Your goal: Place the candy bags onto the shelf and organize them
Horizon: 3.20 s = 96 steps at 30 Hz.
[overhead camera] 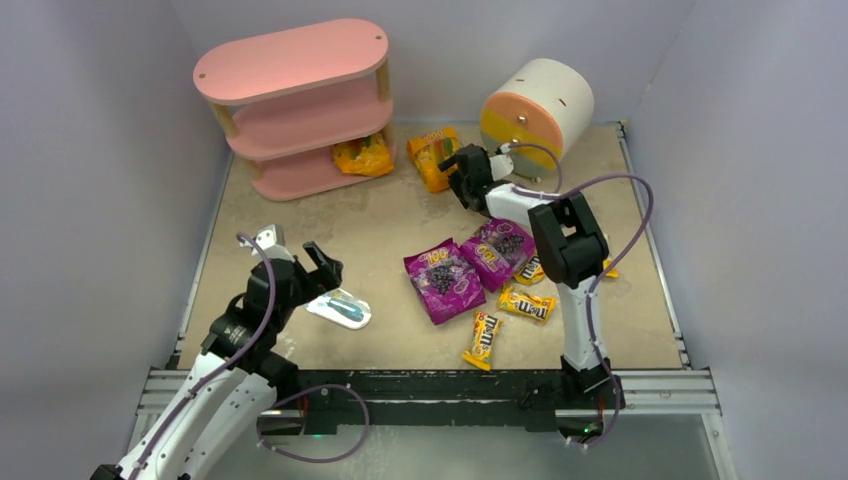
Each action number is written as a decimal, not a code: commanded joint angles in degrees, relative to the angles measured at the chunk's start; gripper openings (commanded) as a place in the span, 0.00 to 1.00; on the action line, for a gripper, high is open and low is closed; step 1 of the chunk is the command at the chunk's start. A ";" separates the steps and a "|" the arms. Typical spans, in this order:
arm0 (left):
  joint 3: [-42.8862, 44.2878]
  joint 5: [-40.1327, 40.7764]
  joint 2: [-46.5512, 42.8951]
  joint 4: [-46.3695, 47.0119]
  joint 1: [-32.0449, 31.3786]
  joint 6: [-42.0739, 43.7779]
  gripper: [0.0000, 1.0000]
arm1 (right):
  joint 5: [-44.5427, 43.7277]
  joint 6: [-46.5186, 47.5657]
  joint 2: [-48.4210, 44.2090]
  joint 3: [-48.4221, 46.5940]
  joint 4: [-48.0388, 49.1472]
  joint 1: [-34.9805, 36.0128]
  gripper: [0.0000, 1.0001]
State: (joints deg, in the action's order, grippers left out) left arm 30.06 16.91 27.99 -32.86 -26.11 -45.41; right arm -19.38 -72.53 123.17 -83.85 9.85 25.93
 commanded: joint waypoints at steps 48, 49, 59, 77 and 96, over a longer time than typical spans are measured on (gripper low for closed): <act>-13.48 -46.50 24.38 107.96 0.36 -17.46 1.00 | 75.54 54.43 -59.51 7.05 -6.18 2.66 0.00; -13.45 -46.74 25.02 109.11 0.36 -17.92 1.00 | 76.32 53.41 -59.54 7.24 -4.81 2.90 0.00; -14.33 -47.41 29.84 124.86 0.29 -23.75 1.00 | 76.11 48.22 -55.57 6.27 0.94 7.05 0.00; -14.32 -49.40 27.96 125.09 0.27 -23.78 0.31 | 62.49 54.35 -55.68 8.06 -9.13 8.70 0.10; 22.61 -74.41 36.37 34.53 -0.22 47.05 0.00 | 46.47 90.05 -57.06 -4.28 -45.89 8.70 0.99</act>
State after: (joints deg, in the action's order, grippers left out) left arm 46.72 -54.06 62.33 13.47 -26.11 -13.13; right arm 26.44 6.57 63.42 -84.60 -28.75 34.52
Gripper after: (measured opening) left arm 0.281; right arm 0.984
